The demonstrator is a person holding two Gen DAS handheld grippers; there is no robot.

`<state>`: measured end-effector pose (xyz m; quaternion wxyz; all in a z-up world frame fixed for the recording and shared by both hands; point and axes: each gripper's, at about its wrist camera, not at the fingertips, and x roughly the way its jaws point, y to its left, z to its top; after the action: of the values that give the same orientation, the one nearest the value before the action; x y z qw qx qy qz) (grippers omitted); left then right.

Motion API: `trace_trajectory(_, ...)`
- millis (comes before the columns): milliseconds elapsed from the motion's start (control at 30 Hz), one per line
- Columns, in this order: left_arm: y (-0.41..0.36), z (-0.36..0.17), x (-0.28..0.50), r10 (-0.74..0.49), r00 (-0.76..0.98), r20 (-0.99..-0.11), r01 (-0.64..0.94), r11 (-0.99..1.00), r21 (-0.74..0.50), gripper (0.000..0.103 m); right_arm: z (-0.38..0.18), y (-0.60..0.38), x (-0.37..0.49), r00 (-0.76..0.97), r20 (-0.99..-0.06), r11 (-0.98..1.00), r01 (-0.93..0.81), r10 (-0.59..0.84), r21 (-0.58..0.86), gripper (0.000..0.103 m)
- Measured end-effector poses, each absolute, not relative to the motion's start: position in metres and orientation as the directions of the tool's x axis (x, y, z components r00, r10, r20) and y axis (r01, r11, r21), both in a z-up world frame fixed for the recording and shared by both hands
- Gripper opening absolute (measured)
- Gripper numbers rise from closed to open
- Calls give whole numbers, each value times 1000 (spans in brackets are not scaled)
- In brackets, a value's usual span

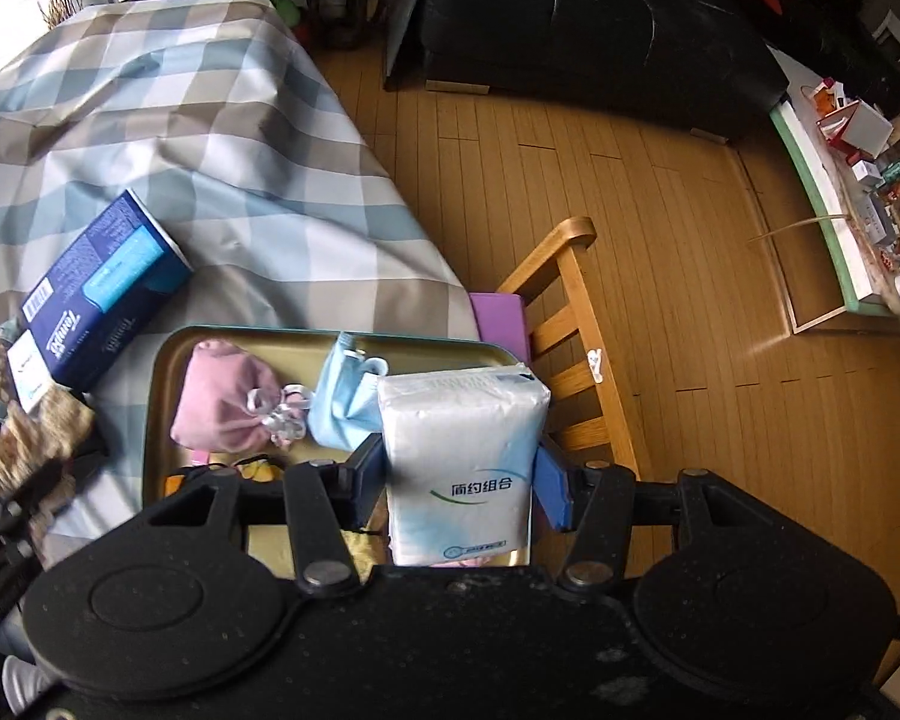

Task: Organize soft objects
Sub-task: 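Carry the lace pouch and tissue packet over the gold tray with both grippers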

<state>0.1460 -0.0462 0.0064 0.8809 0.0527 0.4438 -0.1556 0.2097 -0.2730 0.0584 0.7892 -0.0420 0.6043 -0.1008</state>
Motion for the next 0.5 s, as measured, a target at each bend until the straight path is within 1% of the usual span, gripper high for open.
trace_trajectory(167, -83, 1, 134, -254, 511, -821, 347, 935, -74, 52, 53, -273, 210, 251, -951, 983, 95, -178, -159, 51)
trace_trajectory(300, -101, -7, 132, -274, 464, -842, 335, 934, -120, 52, 44, -269, 207, 228, -953, 979, 75, -201, -189, 51)
trace_trajectory(400, -117, -12, 129, -276, 448, -851, 343, 931, -121, 52, 41, -266, 205, 222, -950, 975, 56, -220, -213, 51)
trace_trajectory(500, -128, -16, 128, -280, 433, -857, 349, 928, -127, 52, 37, -271, 206, 206, -955, 976, 67, -214, -205, 51)
